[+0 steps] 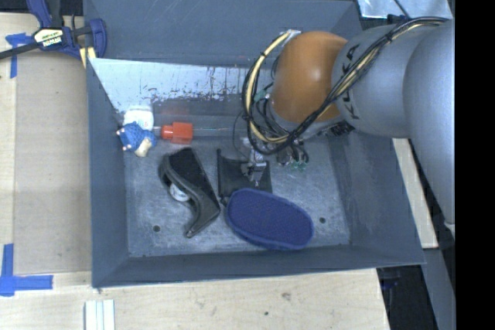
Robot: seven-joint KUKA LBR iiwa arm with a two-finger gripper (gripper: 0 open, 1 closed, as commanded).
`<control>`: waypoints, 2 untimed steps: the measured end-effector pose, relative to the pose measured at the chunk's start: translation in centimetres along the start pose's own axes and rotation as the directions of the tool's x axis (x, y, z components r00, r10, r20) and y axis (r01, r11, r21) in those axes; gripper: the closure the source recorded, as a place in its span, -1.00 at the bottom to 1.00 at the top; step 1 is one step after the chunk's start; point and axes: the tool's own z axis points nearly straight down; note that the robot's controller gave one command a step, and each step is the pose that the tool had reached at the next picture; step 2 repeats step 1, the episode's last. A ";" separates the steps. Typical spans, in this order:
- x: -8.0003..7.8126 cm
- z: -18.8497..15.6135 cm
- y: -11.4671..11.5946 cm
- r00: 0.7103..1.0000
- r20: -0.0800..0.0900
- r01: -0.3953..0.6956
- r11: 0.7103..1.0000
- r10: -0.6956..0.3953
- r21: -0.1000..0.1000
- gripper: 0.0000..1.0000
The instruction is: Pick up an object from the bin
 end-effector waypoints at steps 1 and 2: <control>2.2 -13.5 -1.4 1.000 0.005 0.001 1.000 -0.001 0.001 1.00; 2.2 -13.5 -1.4 1.000 0.005 0.001 1.000 -0.001 0.001 1.00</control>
Offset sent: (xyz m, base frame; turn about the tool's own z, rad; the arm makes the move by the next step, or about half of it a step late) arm -0.0239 -0.0147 0.1293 -0.0035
